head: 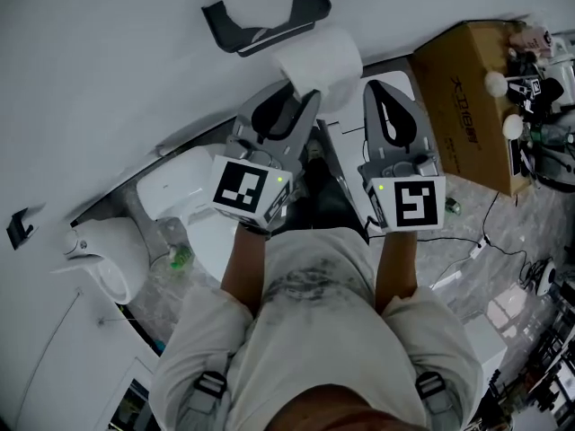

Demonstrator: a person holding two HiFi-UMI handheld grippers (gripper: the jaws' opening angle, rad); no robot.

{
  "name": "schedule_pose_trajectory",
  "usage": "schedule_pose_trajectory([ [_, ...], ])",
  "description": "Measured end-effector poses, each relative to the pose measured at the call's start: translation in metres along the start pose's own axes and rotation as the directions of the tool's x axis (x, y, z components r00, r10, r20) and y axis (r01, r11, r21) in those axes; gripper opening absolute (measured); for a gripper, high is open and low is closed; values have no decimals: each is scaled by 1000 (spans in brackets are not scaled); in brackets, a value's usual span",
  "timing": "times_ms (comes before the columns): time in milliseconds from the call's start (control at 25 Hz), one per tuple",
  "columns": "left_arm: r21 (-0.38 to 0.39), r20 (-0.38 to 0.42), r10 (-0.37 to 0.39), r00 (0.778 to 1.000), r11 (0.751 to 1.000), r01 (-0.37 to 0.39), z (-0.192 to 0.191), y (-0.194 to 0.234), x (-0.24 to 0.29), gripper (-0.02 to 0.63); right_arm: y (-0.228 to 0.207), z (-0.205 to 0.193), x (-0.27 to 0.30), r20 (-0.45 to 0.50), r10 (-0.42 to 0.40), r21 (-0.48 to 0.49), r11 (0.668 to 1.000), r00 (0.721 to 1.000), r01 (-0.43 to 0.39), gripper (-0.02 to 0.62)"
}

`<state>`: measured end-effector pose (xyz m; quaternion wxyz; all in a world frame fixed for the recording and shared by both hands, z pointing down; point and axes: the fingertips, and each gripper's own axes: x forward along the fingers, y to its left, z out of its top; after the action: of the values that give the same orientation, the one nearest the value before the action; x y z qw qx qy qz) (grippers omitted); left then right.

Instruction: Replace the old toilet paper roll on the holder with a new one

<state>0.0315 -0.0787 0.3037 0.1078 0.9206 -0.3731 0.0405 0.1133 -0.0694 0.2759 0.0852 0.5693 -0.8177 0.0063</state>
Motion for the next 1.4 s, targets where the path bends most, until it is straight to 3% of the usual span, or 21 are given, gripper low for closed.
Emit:
schedule_pose_trajectory([
  [760, 3, 24, 63, 998, 998, -63, 11, 39, -55, 126, 42, 42, 58, 64, 151, -50, 988, 987, -148, 15],
  [960, -1, 22, 83, 996, 997, -83, 13, 47, -74, 127, 51, 53, 73, 76, 174, -57, 984, 982, -169, 61],
  [1120, -60, 11, 114, 993, 992, -113, 14, 53, -92, 127, 59, 64, 86, 85, 186, -55, 982, 979, -182, 97],
  [1400, -49, 7, 141, 990, 989, -141, 13, 58, -105, 127, 57, 70, 108, 78, 193, -52, 980, 978, -190, 161],
])
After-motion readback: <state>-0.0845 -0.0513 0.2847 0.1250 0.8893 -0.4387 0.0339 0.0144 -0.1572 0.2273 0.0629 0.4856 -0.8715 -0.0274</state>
